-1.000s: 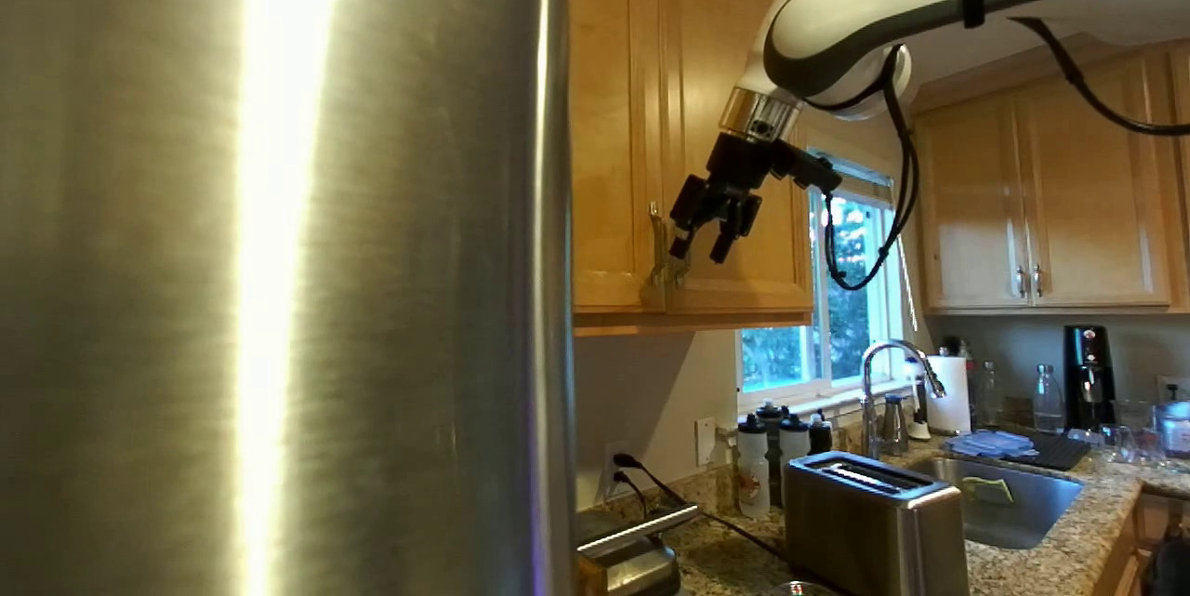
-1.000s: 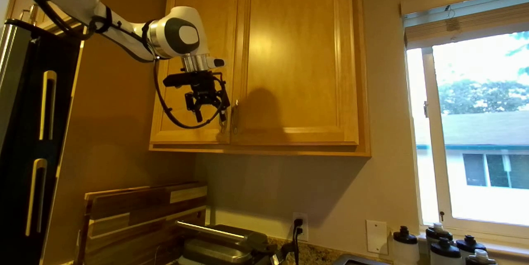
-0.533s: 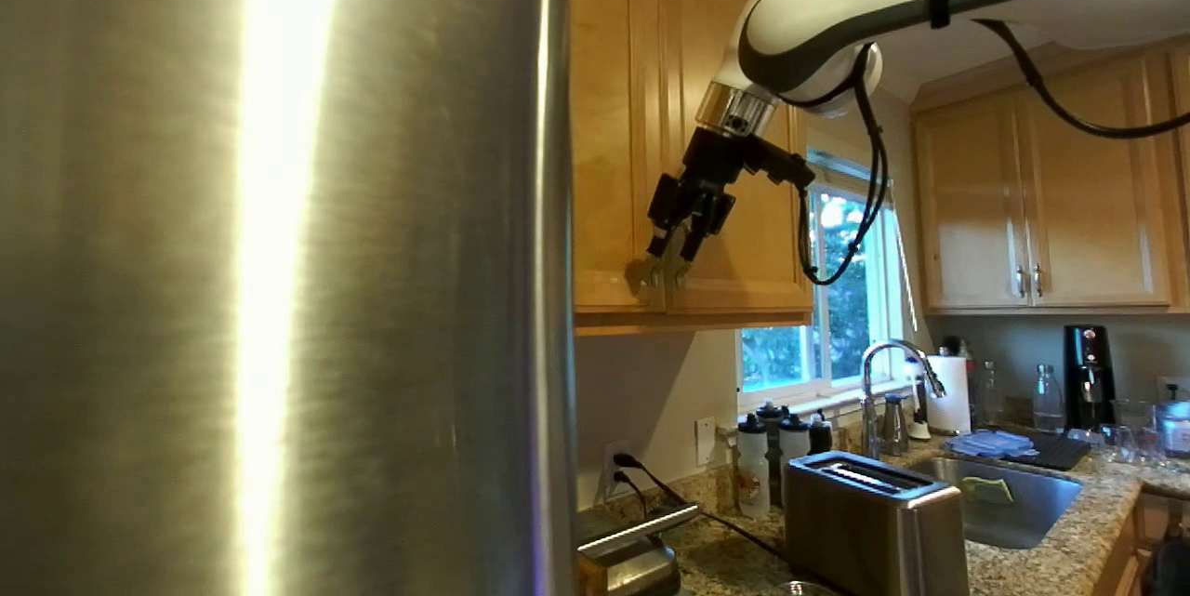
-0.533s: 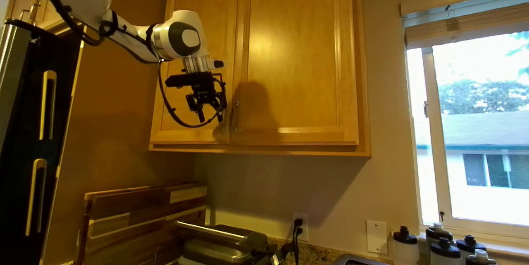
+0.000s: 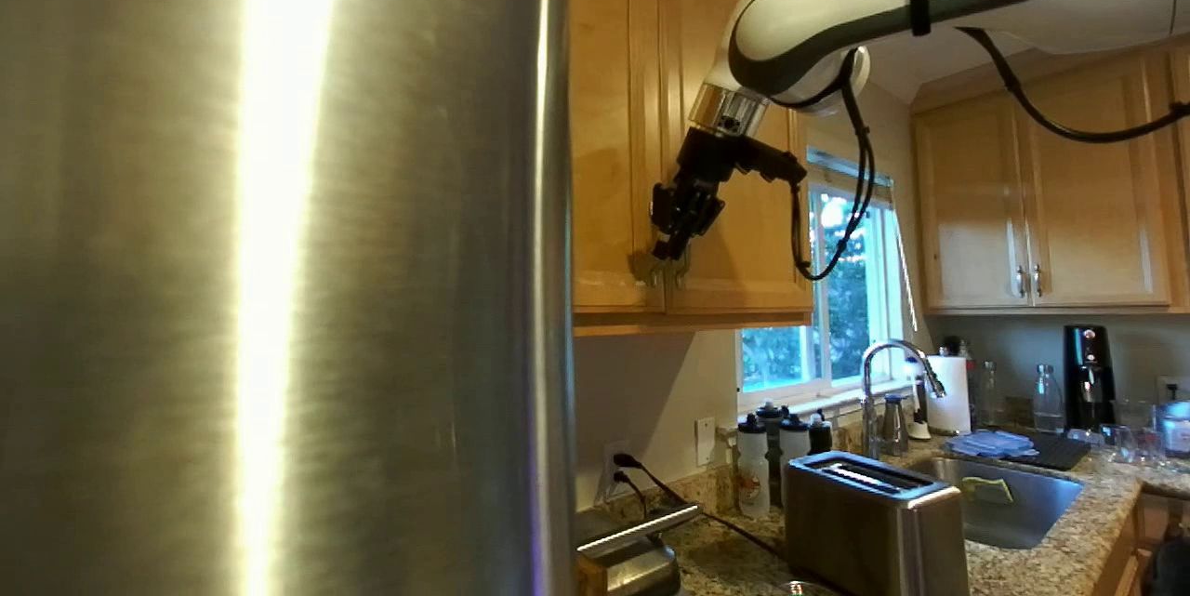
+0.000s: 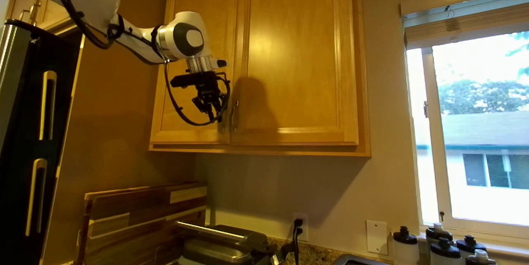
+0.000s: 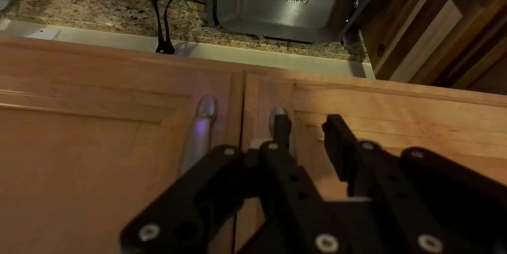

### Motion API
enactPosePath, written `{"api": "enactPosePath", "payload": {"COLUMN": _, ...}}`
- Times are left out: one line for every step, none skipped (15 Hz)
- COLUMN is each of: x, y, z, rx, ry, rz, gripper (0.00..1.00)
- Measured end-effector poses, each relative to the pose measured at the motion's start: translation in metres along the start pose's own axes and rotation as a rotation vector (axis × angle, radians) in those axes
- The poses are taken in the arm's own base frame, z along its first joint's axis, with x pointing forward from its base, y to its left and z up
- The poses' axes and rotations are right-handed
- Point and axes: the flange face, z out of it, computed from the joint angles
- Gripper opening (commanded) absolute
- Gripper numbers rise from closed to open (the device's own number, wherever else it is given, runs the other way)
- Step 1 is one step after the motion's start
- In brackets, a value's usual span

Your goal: Open the cabinet doors

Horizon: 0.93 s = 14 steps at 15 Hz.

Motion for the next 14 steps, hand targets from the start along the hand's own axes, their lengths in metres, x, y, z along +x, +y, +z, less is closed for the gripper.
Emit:
{"api": "enactPosePath", "payload": {"x": 0.0, "y": 0.0, "z": -0.001, "rx": -0.006, "ry": 0.001, "rz": -0.005, "gripper": 0.64}}
{"api": "enactPosePath", "payload": {"x": 0.001, "y": 0.0, "z": -0.002, "rx": -0.011, "ry": 0.004, "rz": -0.009, "gripper": 0.69}}
{"api": "enactPosePath", "payload": {"x": 0.002, "y": -0.001, "z": -0.003, "rx": -0.014, "ry": 0.007, "rz": -0.011, "gripper": 0.77}}
{"api": "enactPosePath", "payload": {"x": 0.002, "y": -0.002, "z": -0.004, "rx": -0.014, "ry": 0.008, "rz": -0.014, "gripper": 0.82}}
{"api": "enactPosePath", "payload": {"x": 0.002, "y": -0.004, "z": -0.004, "rx": -0.014, "ry": 0.004, "rz": -0.019, "gripper": 0.89}}
{"api": "enactPosePath", "payload": {"x": 0.001, "y": -0.006, "z": -0.004, "rx": -0.02, "ry": -0.003, "rz": -0.029, "gripper": 0.95}}
{"api": "enactPosePath", "payload": {"x": 0.001, "y": -0.009, "z": -0.004, "rx": -0.027, "ry": -0.01, "rz": -0.039, "gripper": 1.0}}
{"api": "enactPosePath", "payload": {"x": 0.0, "y": -0.011, "z": -0.003, "rx": -0.033, "ry": -0.018, "rz": -0.049, "gripper": 1.0}}
{"api": "enactPosePath", "payload": {"x": -0.001, "y": -0.012, "z": -0.003, "rx": -0.038, "ry": -0.026, "rz": -0.058, "gripper": 1.0}}
{"api": "enactPosePath", "payload": {"x": -0.002, "y": -0.013, "z": -0.002, "rx": -0.043, "ry": -0.033, "rz": -0.067, "gripper": 1.0}}
{"api": "enactPosePath", "payload": {"x": -0.002, "y": -0.013, "z": -0.001, "rx": -0.049, "ry": -0.039, "rz": -0.075, "gripper": 1.0}}
{"api": "enactPosePath", "payload": {"x": -0.002, "y": -0.012, "z": 0.001, "rx": -0.052, "ry": -0.046, "rz": -0.086, "gripper": 1.0}}
{"api": "enactPosePath", "payload": {"x": -0.002, "y": -0.012, "z": 0.002, "rx": -0.054, "ry": -0.054, "rz": -0.11, "gripper": 1.0}}
{"api": "enactPosePath", "payload": {"x": -0.001, "y": -0.012, "z": 0.004, "rx": -0.054, "ry": -0.059, "rz": -0.126, "gripper": 1.0}}
